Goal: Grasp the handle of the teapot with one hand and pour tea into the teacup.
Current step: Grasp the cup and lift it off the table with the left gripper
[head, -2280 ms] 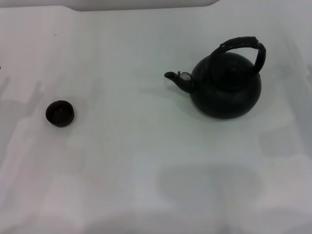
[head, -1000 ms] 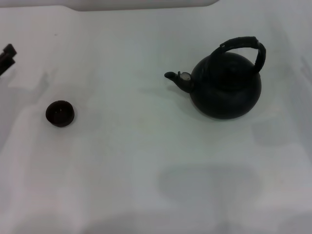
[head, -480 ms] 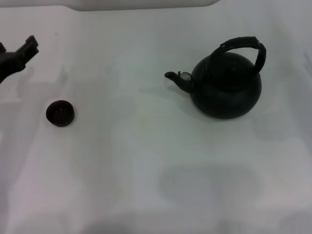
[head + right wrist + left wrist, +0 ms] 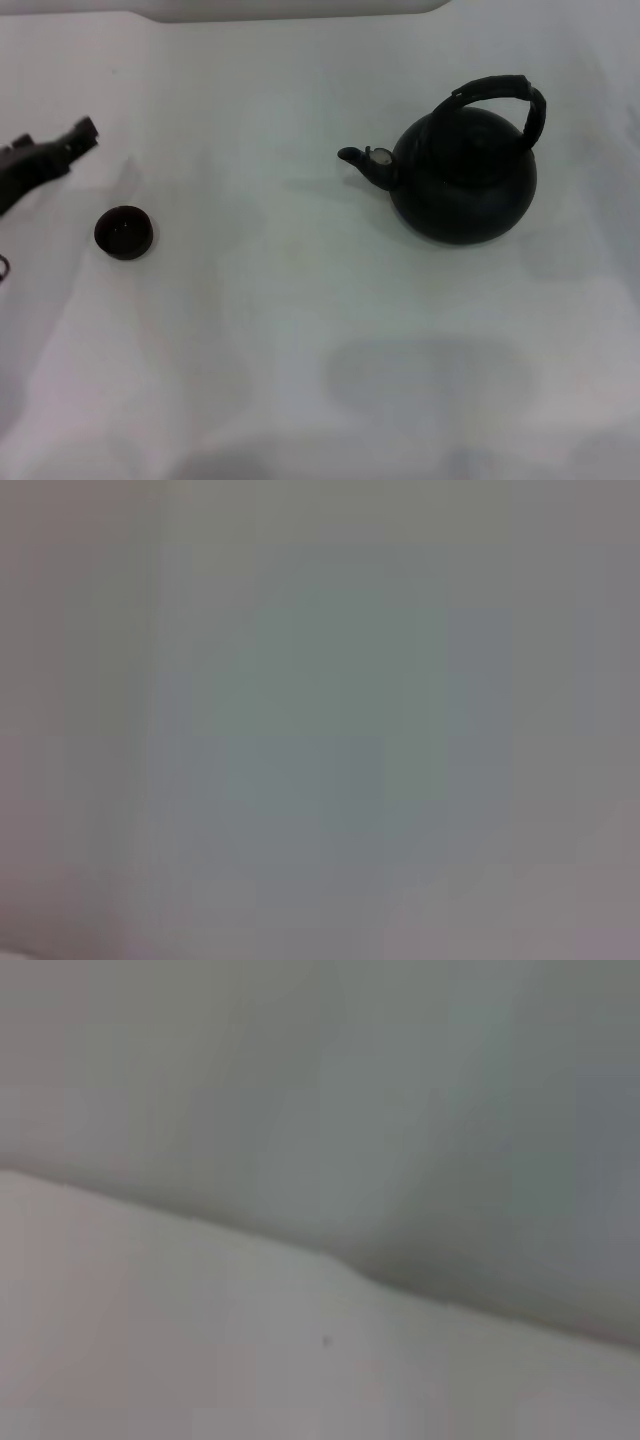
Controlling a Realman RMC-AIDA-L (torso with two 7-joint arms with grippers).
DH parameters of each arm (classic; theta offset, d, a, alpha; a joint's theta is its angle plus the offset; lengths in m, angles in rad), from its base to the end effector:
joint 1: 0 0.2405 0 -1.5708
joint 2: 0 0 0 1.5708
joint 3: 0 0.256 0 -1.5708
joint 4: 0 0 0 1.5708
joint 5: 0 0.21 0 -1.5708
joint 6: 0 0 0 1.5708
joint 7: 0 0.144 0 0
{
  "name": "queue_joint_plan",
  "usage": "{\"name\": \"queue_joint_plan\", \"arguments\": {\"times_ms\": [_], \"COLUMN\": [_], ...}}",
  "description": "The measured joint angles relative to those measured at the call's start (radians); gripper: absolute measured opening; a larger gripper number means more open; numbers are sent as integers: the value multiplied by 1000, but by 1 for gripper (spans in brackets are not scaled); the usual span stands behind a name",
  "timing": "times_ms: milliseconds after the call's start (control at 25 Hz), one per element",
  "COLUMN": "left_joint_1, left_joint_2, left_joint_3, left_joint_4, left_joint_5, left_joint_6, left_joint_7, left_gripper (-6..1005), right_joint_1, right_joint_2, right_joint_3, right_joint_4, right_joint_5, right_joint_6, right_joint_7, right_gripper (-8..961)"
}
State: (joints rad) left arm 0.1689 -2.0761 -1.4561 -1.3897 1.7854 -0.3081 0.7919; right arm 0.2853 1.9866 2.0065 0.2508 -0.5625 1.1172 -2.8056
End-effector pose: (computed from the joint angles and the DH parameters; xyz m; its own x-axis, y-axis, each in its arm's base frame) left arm -0.2998 0.2864 0.0108 0.3895 0.4880 0.7811 0.9069 -0.0552 -0.4177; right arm 0.3847 0.3074 0.0511 0.8361 -0.0114 -0.5484 -0.5401 -0.1917 -0.8195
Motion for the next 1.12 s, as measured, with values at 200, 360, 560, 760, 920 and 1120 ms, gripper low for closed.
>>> {"name": "queue_joint_plan", "arguments": {"times_ms": [200, 360, 560, 760, 920, 1120], "left_joint_1": [-49, -44, -30, -25, -8, 12], "left_joint_2": [-2, -2, -2, -1, 1, 4], "left_joint_3": [51, 115, 220, 294, 354, 398], "left_joint_4": [80, 88, 70, 55, 55, 62], "left_joint_5": [47, 46, 42, 40, 40, 42], "left_joint_6": [48, 127, 212, 260, 324, 397], "left_joint_7": [10, 75, 132, 152, 152, 154], "left_gripper": [862, 862, 862, 861, 861, 861], "right_joint_1": [13, 15, 15, 9, 8, 8], "right_joint_2": [0, -1, -5, -7, -8, -8], "right_joint_3": [-2, -1, -2, -4, -5, -7], "right_joint_4": [0, 2, 4, 4, 4, 4], "right_joint_5": [-4, -5, -5, -5, -5, -5], "right_joint_6": [-36, -53, -68, -71, -79, -96], "right_joint_7": [-8, -13, -13, -13, -14, -15], "right_gripper": [855, 855, 855, 855, 855, 855]}}
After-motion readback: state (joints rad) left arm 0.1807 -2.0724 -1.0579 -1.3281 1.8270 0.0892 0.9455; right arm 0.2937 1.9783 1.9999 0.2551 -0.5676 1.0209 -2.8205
